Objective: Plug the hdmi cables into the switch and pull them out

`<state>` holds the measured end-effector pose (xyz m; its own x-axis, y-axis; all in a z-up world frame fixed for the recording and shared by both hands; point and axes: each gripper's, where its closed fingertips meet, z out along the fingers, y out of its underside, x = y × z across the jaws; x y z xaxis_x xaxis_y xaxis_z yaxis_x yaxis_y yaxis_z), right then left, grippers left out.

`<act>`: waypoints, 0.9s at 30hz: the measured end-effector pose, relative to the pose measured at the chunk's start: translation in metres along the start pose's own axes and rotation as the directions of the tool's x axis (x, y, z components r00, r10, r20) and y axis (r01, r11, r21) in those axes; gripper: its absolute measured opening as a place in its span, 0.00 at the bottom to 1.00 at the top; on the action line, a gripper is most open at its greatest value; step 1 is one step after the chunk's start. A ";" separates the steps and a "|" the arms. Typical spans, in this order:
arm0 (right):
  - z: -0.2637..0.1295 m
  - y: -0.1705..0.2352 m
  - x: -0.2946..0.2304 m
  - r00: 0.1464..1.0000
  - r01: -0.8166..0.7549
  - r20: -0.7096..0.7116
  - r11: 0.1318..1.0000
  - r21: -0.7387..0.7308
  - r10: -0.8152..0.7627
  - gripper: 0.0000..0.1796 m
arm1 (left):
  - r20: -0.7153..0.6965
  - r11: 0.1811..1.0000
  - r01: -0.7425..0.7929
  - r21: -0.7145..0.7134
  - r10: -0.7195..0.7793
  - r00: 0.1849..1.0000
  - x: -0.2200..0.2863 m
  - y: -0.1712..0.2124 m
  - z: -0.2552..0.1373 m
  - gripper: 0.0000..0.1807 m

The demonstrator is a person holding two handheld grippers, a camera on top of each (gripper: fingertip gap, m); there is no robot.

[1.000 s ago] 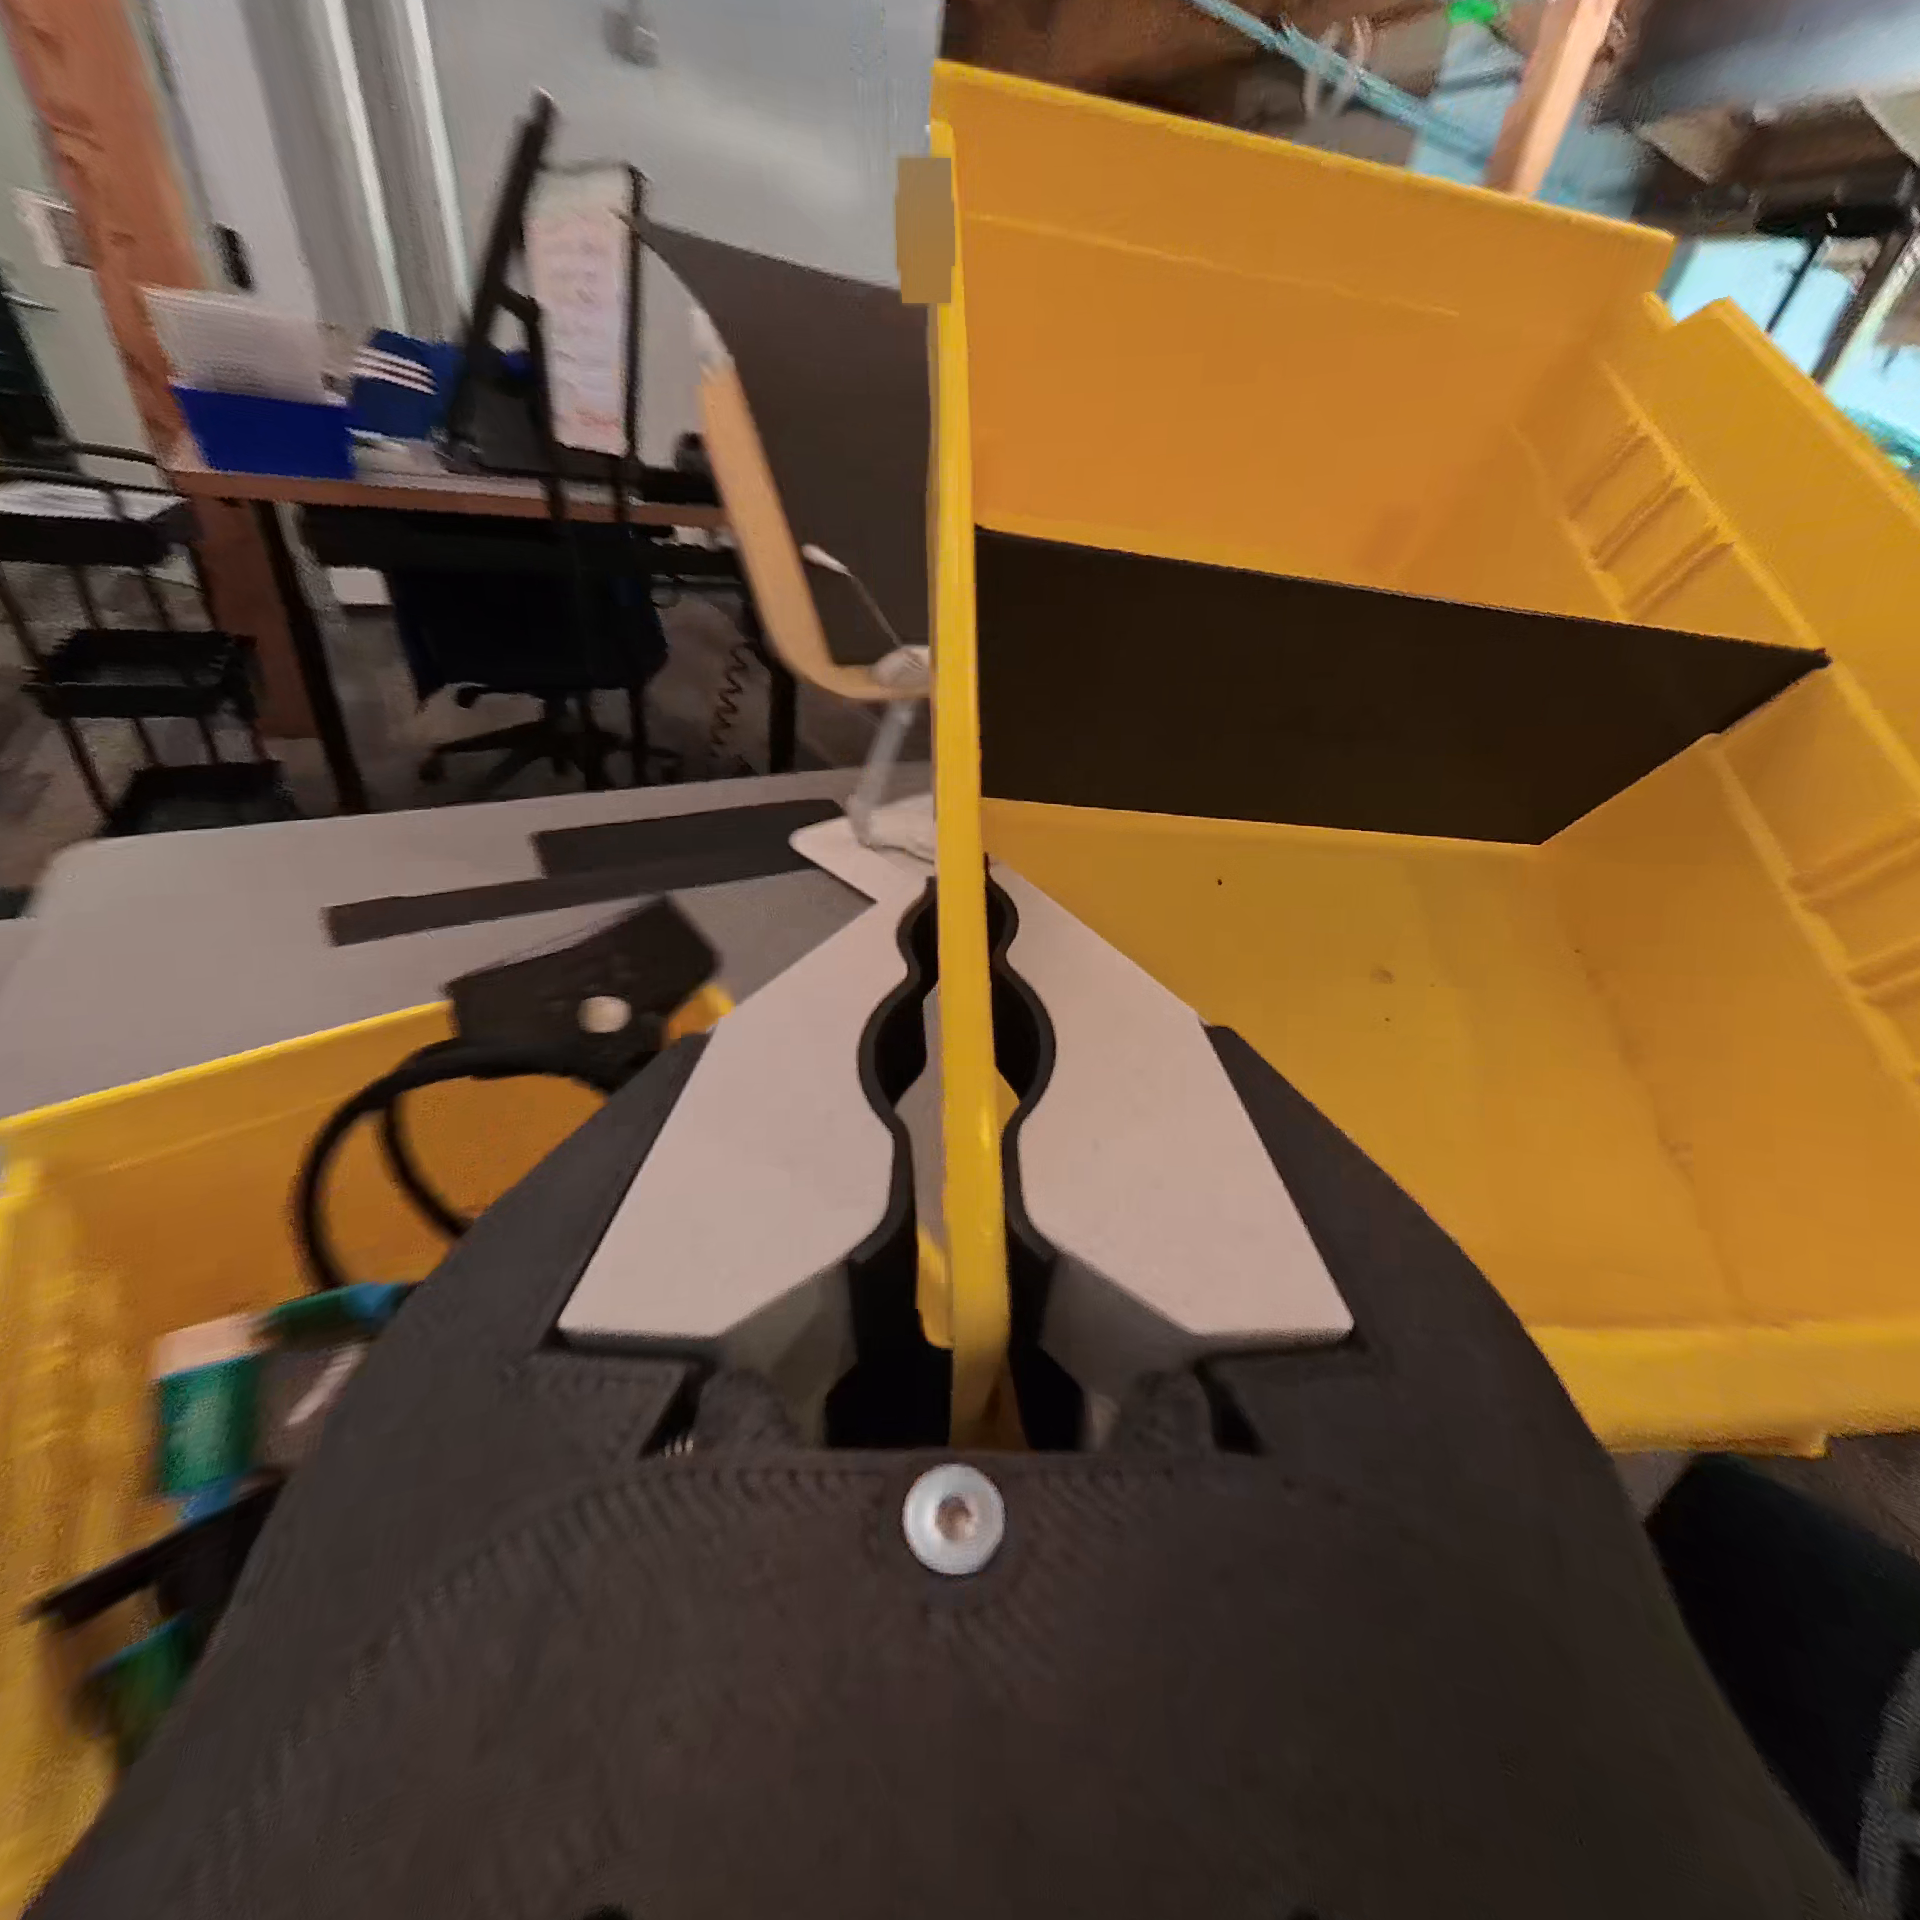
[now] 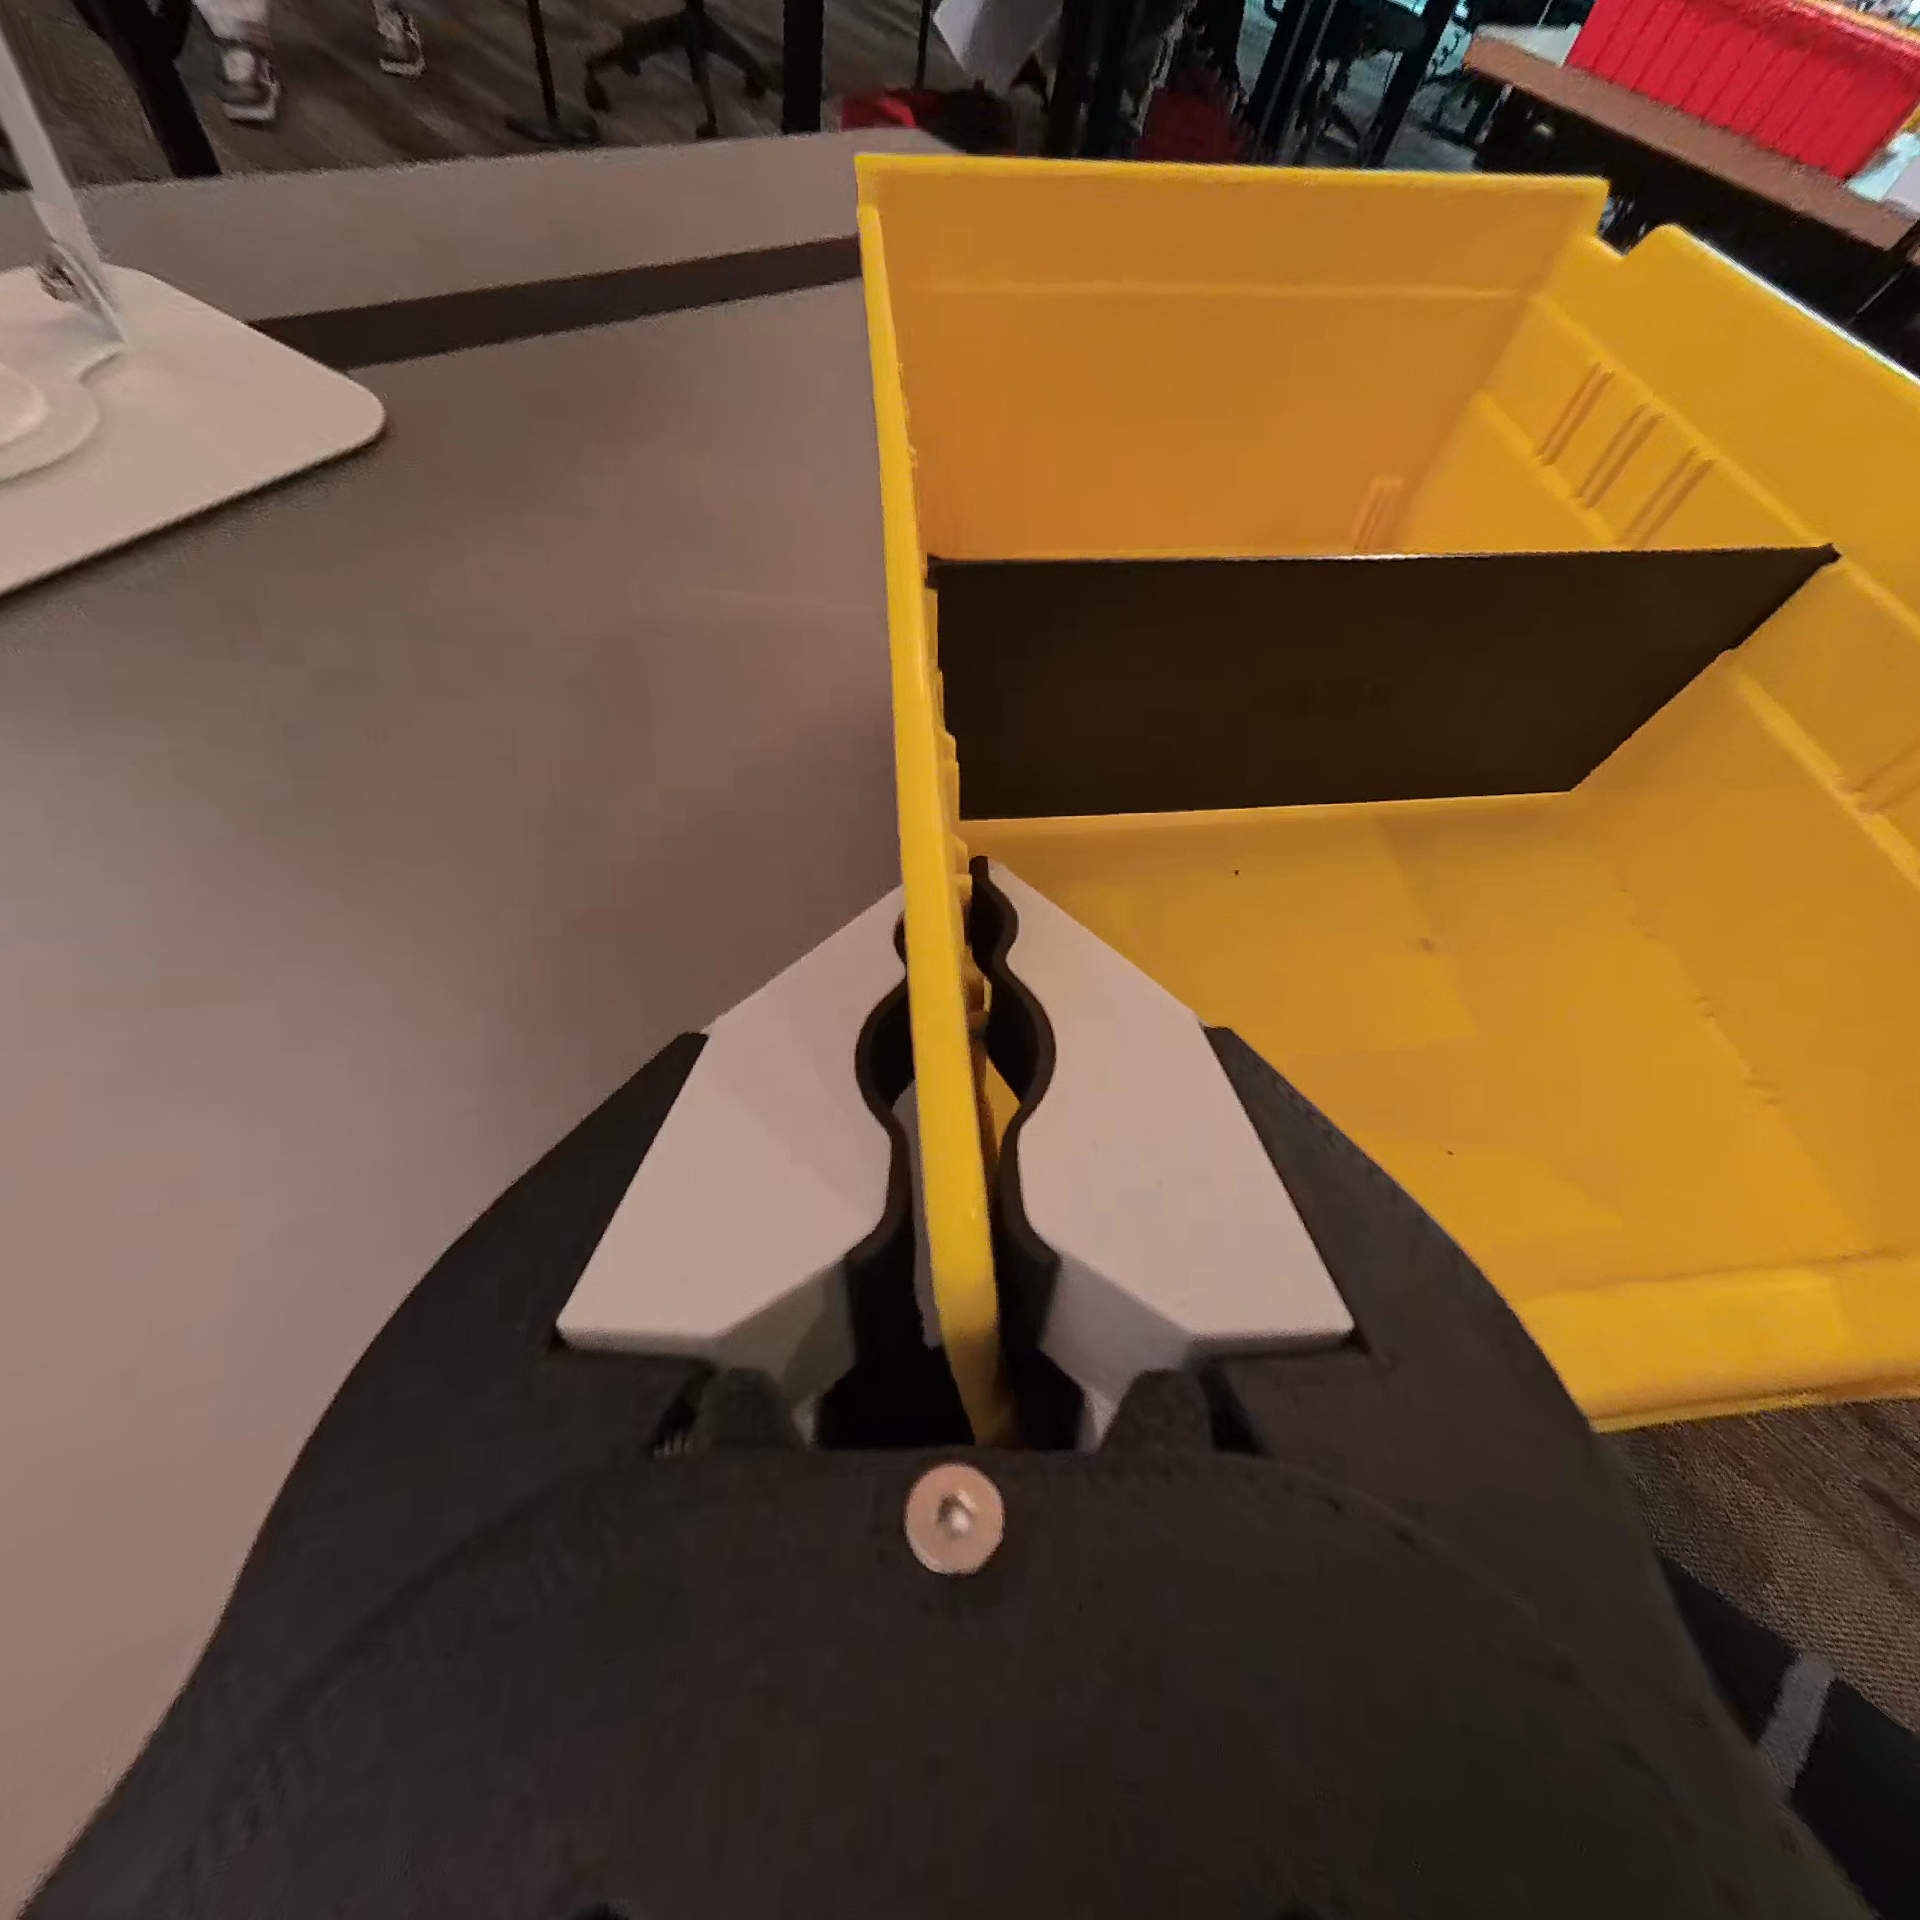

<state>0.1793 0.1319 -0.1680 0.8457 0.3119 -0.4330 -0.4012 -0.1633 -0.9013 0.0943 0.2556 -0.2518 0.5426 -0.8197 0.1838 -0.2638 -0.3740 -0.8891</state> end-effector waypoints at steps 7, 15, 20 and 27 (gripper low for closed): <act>-0.006 0.010 0.037 0.997 -0.012 -0.078 0.999 -0.042 0.009 0.71 | -0.006 0.999 0.032 -0.013 -0.032 0.999 0.021 0.014 0.021 0.06; -0.014 0.000 0.088 0.990 -0.008 -0.141 0.998 -0.066 -0.001 0.62 | 0.029 1.000 0.028 -0.004 -0.028 0.999 0.053 0.001 0.037 0.17; -0.019 -0.024 0.095 0.999 -0.005 -0.043 0.998 -0.065 0.002 0.64 | 0.043 0.995 0.099 0.008 -0.099 0.994 0.067 -0.003 0.046 0.20; -0.027 -0.036 0.123 0.986 -0.153 0.060 0.985 -0.082 0.158 0.66 | 0.039 0.996 0.081 -0.021 -0.080 0.996 0.089 0.002 0.060 0.26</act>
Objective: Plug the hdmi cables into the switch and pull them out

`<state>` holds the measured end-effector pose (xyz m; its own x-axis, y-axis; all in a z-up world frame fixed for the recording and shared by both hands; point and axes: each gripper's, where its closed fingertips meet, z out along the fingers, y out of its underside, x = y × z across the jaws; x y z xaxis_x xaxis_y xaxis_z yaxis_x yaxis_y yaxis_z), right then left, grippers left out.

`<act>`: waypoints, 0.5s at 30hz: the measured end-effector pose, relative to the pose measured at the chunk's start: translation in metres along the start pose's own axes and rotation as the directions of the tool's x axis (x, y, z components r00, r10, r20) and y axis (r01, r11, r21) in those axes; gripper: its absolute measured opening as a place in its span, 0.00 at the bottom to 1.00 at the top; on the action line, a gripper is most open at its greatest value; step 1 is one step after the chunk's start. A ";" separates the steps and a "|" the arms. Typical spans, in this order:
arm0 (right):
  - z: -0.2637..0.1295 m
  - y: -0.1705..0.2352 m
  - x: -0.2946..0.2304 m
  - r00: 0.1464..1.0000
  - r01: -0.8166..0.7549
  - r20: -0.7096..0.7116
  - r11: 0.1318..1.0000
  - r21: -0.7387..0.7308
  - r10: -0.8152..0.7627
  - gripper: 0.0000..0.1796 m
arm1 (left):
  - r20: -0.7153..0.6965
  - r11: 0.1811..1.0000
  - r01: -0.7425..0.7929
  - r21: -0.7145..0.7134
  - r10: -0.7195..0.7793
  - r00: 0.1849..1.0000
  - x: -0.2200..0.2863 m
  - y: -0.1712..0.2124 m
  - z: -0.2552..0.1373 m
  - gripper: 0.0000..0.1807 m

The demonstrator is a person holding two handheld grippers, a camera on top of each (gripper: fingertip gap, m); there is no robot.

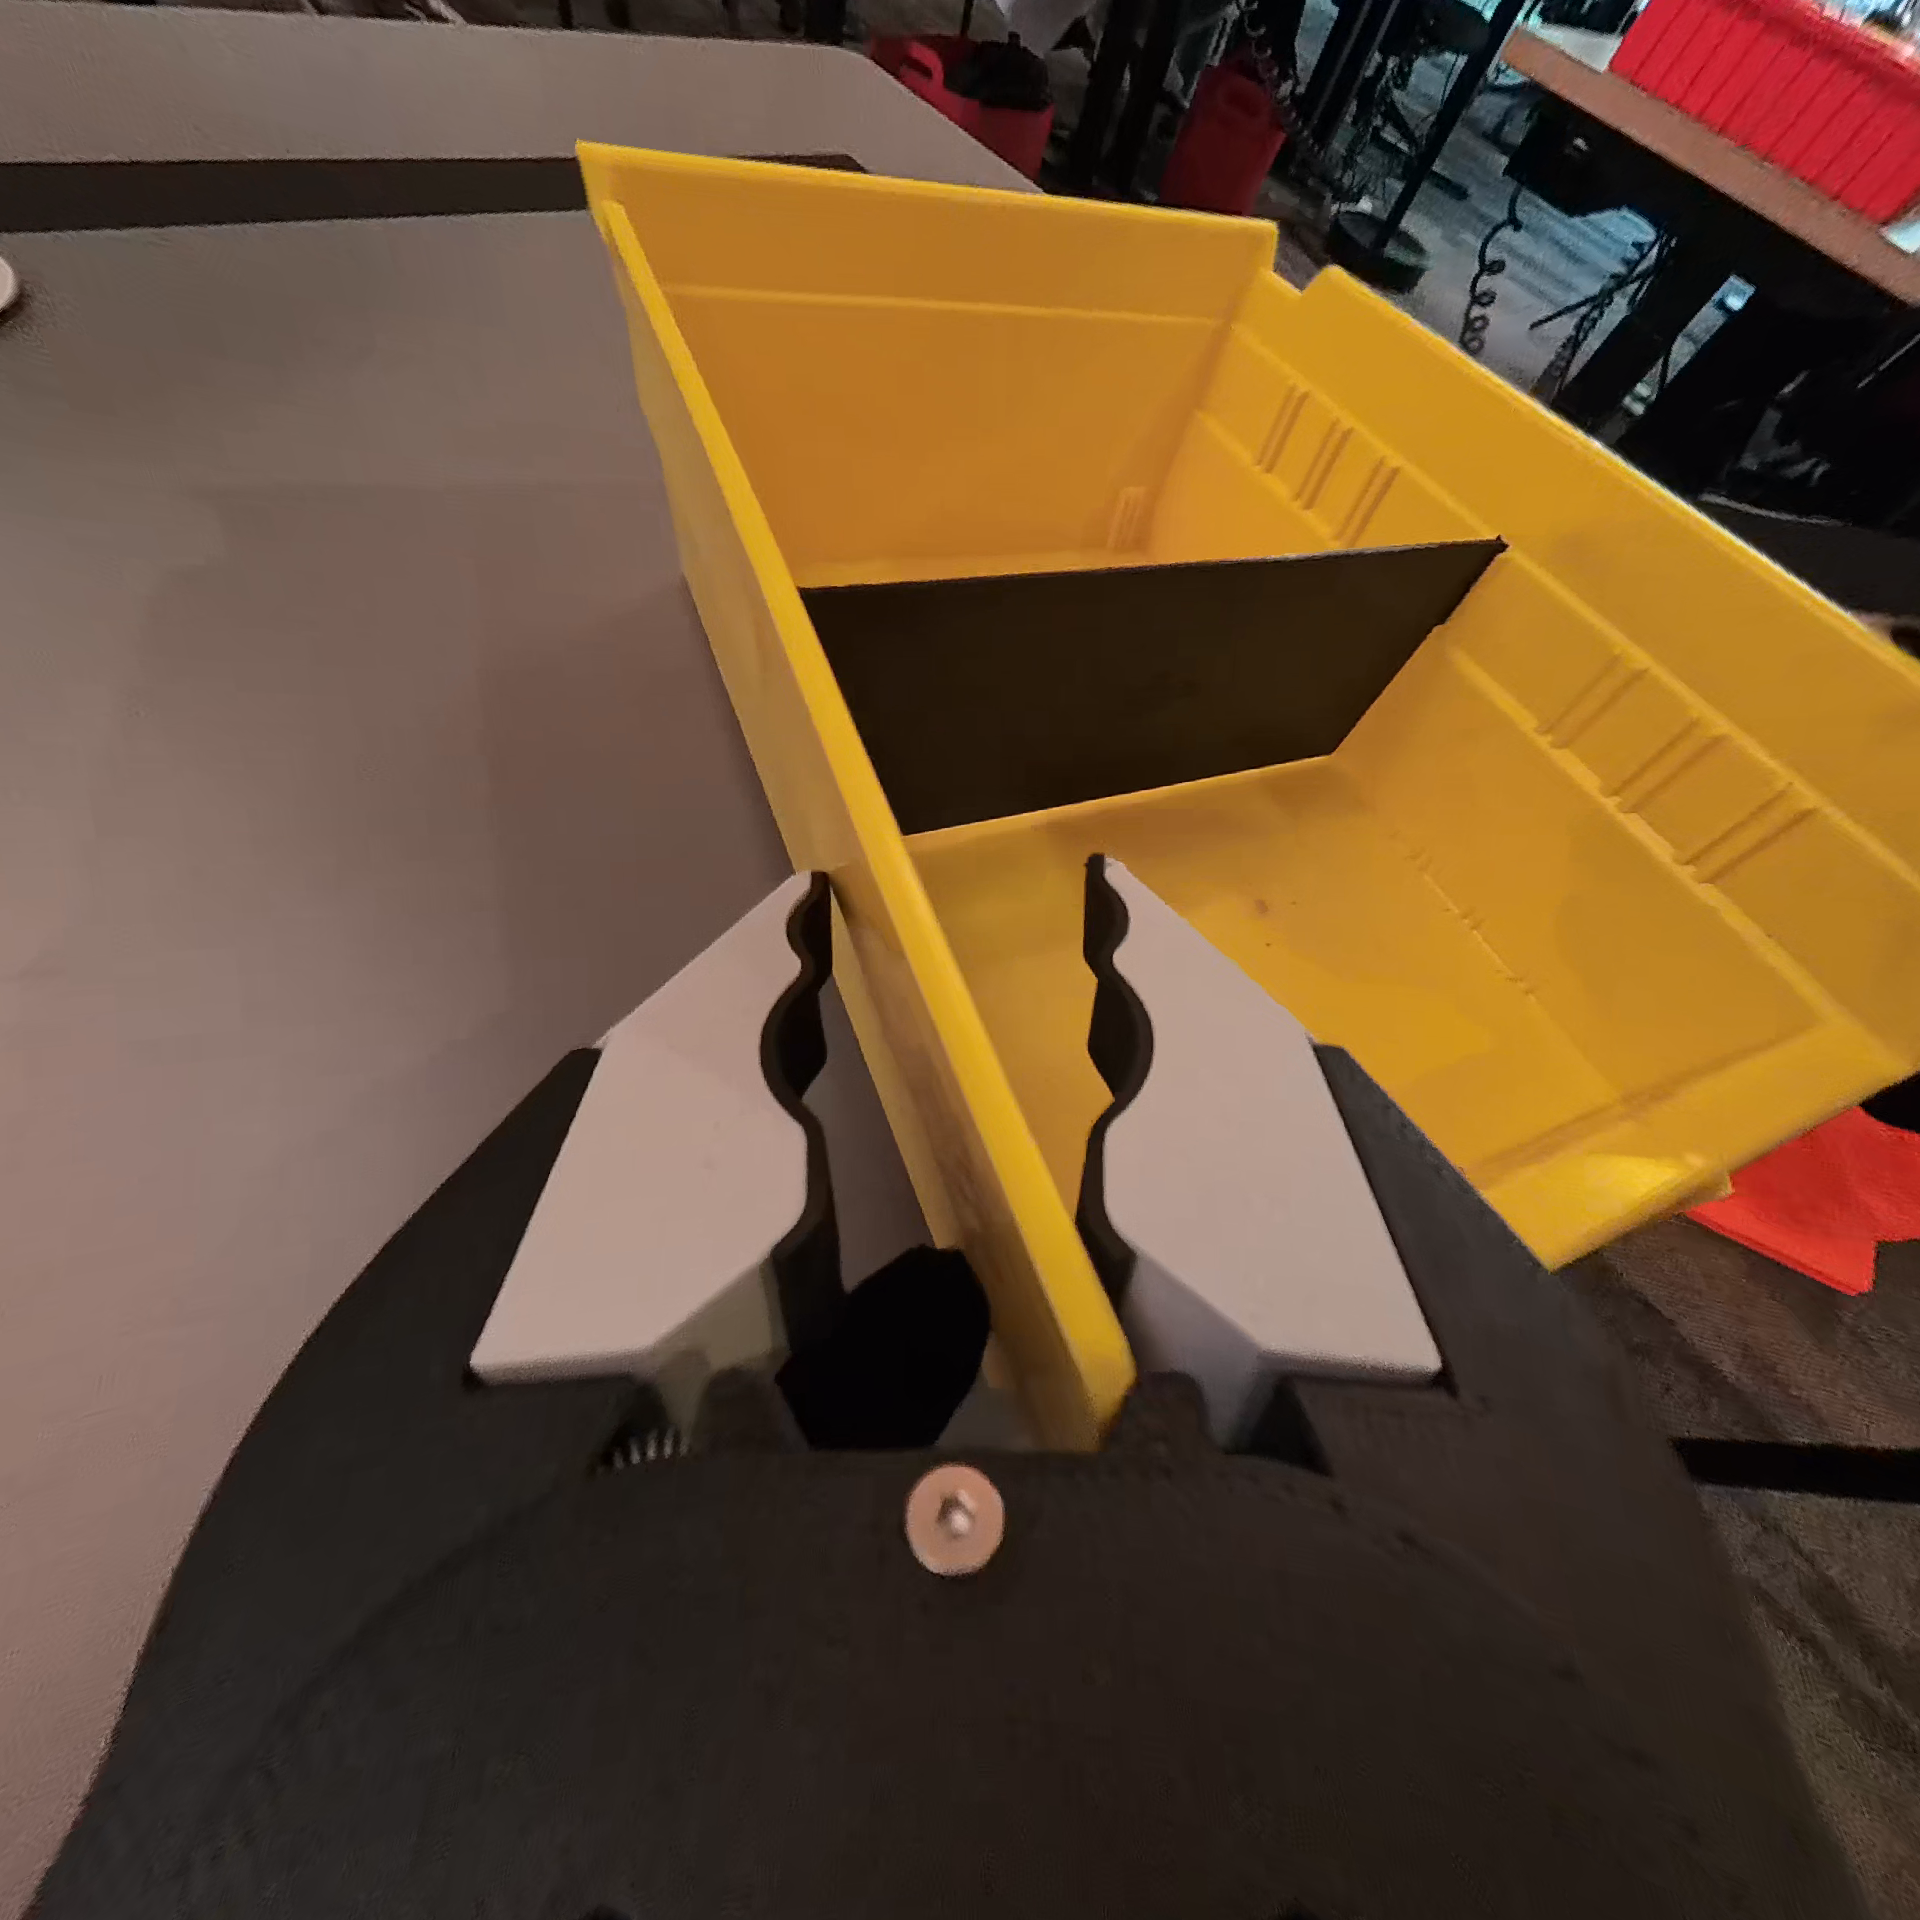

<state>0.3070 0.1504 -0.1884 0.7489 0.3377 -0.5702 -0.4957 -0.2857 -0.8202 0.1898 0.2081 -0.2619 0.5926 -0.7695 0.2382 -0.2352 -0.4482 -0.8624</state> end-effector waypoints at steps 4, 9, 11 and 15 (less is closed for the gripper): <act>-0.001 0.000 0.014 0.999 0.031 -0.036 0.999 -0.021 -0.032 0.67 | 0.014 1.000 -0.028 -0.014 0.029 0.999 0.010 0.002 0.007 0.27; 0.000 0.012 0.034 0.976 0.136 -0.157 0.984 -0.117 -0.154 0.66 | -0.062 0.990 -0.062 -0.126 0.055 0.997 0.027 0.021 0.016 0.37; 0.000 0.017 0.037 0.956 0.194 -0.191 0.970 -0.147 -0.221 0.64 | -0.108 0.992 -0.022 -0.121 0.008 0.994 0.031 0.023 0.017 0.39; -0.005 0.019 0.038 0.923 0.257 -0.253 0.954 -0.154 -0.290 0.60 | -0.118 0.993 -0.015 -0.114 0.001 0.993 0.031 0.023 0.014 0.39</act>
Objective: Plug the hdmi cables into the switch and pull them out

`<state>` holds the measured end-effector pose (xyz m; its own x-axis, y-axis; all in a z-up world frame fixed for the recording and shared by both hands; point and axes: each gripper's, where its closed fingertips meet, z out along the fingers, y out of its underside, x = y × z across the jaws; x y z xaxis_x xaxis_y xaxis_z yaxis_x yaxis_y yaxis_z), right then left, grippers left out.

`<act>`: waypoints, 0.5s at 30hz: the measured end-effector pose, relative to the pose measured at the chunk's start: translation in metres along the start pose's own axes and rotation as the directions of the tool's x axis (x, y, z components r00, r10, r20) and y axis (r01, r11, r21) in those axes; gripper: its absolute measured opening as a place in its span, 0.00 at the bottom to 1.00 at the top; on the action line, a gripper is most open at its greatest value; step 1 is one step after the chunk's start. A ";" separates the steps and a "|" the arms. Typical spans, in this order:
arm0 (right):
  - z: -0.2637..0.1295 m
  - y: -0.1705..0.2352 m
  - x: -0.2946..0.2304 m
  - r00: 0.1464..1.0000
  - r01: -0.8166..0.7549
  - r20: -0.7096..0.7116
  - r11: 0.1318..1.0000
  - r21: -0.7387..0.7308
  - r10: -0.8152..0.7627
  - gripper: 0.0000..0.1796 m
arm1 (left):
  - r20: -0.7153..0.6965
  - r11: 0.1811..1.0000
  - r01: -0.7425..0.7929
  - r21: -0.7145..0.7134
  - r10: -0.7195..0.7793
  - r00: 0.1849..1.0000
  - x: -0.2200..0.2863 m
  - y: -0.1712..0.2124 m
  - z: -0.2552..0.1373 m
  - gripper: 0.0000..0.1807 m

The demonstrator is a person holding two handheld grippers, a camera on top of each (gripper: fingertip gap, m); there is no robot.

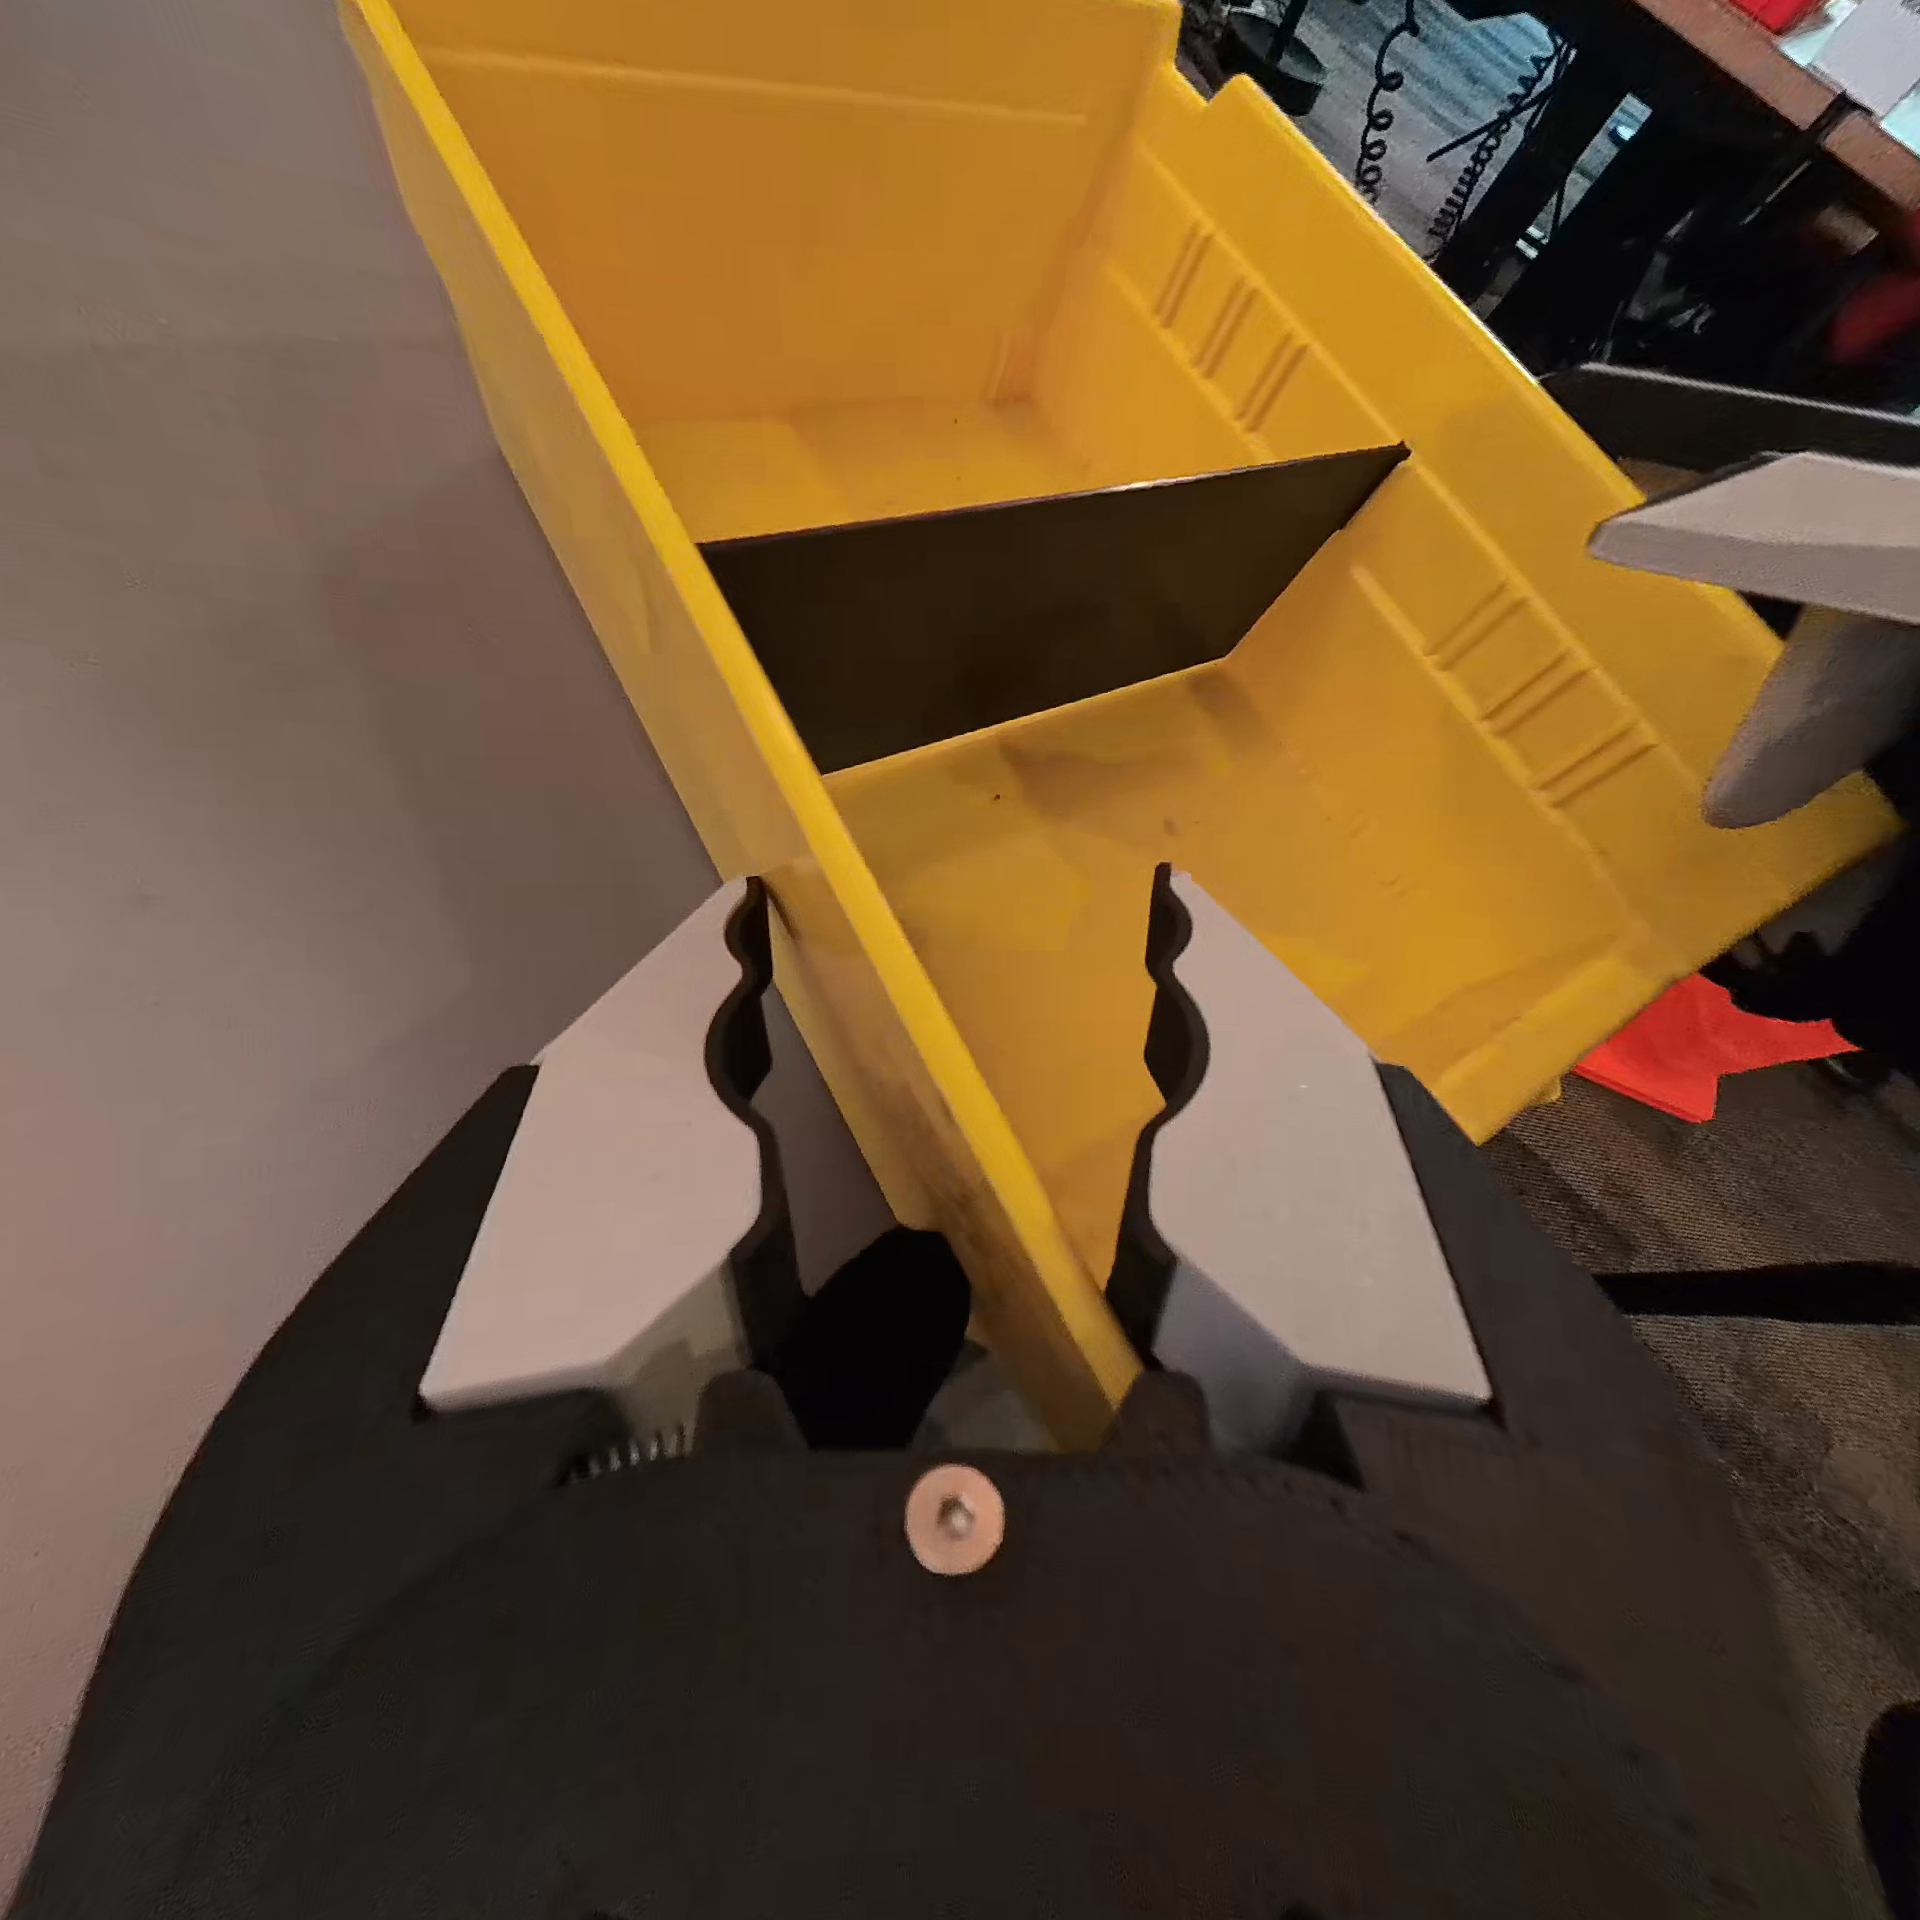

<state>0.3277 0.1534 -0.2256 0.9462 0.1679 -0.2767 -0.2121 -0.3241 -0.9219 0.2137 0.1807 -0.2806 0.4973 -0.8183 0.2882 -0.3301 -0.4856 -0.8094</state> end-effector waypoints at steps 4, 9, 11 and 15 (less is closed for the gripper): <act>-0.012 -0.001 -0.011 0.995 0.076 -0.066 0.997 0.025 -0.074 0.61 | -0.087 1.000 0.025 0.004 -0.025 0.996 0.011 0.002 -0.006 0.47; -0.015 0.011 -0.014 0.971 0.180 -0.162 0.984 -0.006 -0.178 0.61 | -0.221 0.999 0.035 0.016 -0.030 0.975 0.032 0.001 -0.017 0.65; -0.012 0.012 -0.013 0.971 0.175 -0.165 0.984 -0.010 -0.174 0.61 | -0.248 0.998 0.057 0.026 -0.049 0.967 0.035 -0.001 -0.019 0.69; -0.004 0.012 -0.004 0.962 0.194 -0.184 0.979 -0.058 -0.201 0.66 | -0.256 0.999 0.040 0.023 -0.032 0.966 0.041 -0.002 -0.017 0.70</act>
<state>0.3226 0.1450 -0.2346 0.9980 0.0557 -0.0312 -0.0105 -0.3386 -0.9409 0.2213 0.1426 -0.2588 0.2859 -0.8535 0.4356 -0.2912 -0.5104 -0.8091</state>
